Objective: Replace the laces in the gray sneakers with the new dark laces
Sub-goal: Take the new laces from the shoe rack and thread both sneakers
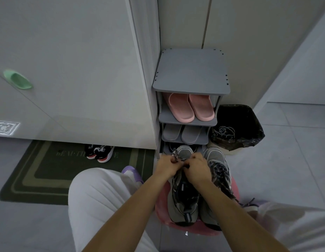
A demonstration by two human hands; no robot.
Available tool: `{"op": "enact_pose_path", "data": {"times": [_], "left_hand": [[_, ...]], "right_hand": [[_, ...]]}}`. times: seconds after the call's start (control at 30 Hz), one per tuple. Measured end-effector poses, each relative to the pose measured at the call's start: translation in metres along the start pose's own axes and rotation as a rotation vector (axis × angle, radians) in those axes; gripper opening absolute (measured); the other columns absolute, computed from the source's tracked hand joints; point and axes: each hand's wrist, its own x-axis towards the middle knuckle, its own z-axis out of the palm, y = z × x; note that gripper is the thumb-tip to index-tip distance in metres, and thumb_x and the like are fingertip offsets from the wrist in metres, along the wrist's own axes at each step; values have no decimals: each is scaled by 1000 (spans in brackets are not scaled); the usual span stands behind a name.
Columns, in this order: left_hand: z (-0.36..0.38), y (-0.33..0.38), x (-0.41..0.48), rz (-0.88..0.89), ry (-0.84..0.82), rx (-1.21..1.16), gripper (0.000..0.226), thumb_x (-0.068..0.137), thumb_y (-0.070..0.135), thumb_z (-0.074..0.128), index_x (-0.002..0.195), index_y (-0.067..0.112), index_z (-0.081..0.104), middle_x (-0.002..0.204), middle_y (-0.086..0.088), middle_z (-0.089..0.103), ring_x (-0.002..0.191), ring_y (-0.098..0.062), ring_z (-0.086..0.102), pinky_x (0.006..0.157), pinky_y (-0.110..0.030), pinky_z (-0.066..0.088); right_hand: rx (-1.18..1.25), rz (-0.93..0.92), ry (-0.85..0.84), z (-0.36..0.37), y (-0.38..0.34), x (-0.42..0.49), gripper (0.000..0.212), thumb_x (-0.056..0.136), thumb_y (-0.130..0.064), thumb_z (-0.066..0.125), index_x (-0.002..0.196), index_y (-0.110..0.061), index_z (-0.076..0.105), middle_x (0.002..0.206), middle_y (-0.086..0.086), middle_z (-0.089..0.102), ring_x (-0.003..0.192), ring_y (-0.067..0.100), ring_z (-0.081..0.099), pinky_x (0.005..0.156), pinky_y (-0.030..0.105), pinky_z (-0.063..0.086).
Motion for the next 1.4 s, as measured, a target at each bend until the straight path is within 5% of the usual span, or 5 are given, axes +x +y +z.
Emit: {"op": "enact_pose_path", "data": {"times": [0.1, 0.6, 0.83, 1.07, 1.4], "left_hand": [[-2, -2, -5, -38, -128, -79, 21, 79, 26, 74, 84, 15, 57, 84, -4, 62, 84, -17, 60, 80, -32, 50], [-2, -8, -8, -141, -71, -243, 28, 82, -1, 61, 110, -5, 59, 86, -9, 61, 80, -20, 59, 70, -20, 48], [6, -8, -10, -101, -73, -217, 12, 82, 0, 62, 93, 6, 60, 73, -1, 57, 65, -9, 54, 60, -16, 45], [6, -7, -11, -91, -42, -220, 11, 83, 5, 65, 81, 13, 57, 73, 5, 56, 66, -1, 52, 53, -3, 41], [12, -5, -16, -110, 63, -189, 29, 82, 7, 66, 110, 2, 59, 93, -4, 59, 78, -10, 54, 58, -10, 42]], "right_hand": [[85, 48, -1, 2, 1, 2, 23, 88, -15, 51, 102, -14, 69, 124, 6, 39, 113, 25, 41, 93, 34, 44], [182, 27, 165, -22, 17, 5, 10, 90, -11, 49, 85, -10, 57, 112, 12, 49, 91, 26, 54, 82, 32, 43], [-79, -177, -56, -24, -3, 9, 21, 90, -28, 55, 103, -21, 69, 113, 4, 51, 105, 21, 54, 91, 33, 46], [-178, -32, -21, -7, -8, 7, 25, 89, -26, 53, 111, -19, 64, 120, 7, 46, 112, 25, 49, 96, 38, 42], [53, 57, -6, -15, 1, 3, 9, 84, -5, 51, 84, -9, 59, 103, 13, 59, 94, 28, 60, 76, 30, 45]]}}
